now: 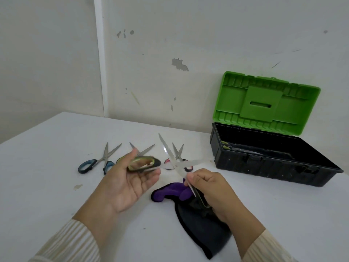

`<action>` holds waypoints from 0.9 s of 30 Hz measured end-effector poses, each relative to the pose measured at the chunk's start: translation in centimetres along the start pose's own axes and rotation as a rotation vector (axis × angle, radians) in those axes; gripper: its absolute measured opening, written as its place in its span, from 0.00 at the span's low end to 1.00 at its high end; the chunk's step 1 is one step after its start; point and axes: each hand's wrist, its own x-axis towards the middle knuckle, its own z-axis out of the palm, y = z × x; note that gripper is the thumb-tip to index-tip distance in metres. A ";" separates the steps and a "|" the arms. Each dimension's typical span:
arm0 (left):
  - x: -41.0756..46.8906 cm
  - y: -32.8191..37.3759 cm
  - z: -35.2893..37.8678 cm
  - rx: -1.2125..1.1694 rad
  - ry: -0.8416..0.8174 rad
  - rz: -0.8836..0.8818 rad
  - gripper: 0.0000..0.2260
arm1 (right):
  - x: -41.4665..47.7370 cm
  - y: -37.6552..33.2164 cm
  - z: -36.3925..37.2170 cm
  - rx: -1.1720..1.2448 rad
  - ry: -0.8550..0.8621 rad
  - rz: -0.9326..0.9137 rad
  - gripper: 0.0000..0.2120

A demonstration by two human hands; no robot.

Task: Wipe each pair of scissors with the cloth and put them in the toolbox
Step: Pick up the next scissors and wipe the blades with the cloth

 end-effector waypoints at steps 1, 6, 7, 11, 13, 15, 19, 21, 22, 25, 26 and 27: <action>0.3 -0.6 0.2 -0.122 -0.022 0.021 0.22 | 0.0 0.0 0.4 0.022 0.019 -0.004 0.14; 0.1 -4.9 1.9 0.225 -0.098 0.130 0.08 | 0.3 0.2 2.0 -0.094 0.057 -0.204 0.20; 0.2 -5.2 1.9 0.275 -0.070 0.151 0.08 | 0.3 0.2 2.1 -0.115 0.038 -0.230 0.19; 0.4 -4.1 1.5 0.248 0.017 0.177 0.08 | 0.1 0.4 0.9 -0.145 -0.171 -0.283 0.10; 0.3 -3.3 1.3 0.216 0.033 0.192 0.08 | 0.5 1.1 -0.6 -0.086 -0.175 -0.259 0.09; 0.0 -2.7 1.1 0.254 0.025 0.162 0.08 | 1.5 1.8 -2.1 0.141 -0.020 -0.210 0.06; -0.6 -3.5 1.4 0.584 -0.024 0.044 0.07 | 2.4 1.9 -3.9 0.335 0.244 -0.283 0.18; -0.5 -4.4 1.6 0.709 -0.011 0.036 0.09 | 1.5 0.8 -2.8 0.164 0.209 -0.415 0.19; -0.3 -4.9 1.7 0.748 0.000 0.048 0.10 | 0.9 0.4 -1.7 0.067 0.146 -0.458 0.20; -0.2 -5.7 1.8 0.902 0.019 0.132 0.07 | 0.3 0.7 1.5 -0.372 -0.039 -0.502 0.19; -0.2 -5.8 1.7 0.956 0.023 0.162 0.08 | 0.6 0.8 1.8 -0.503 -0.017 -0.553 0.16; -0.3 -5.8 1.8 0.999 0.027 0.187 0.08 | 1.1 0.9 1.6 -0.557 0.039 -0.596 0.13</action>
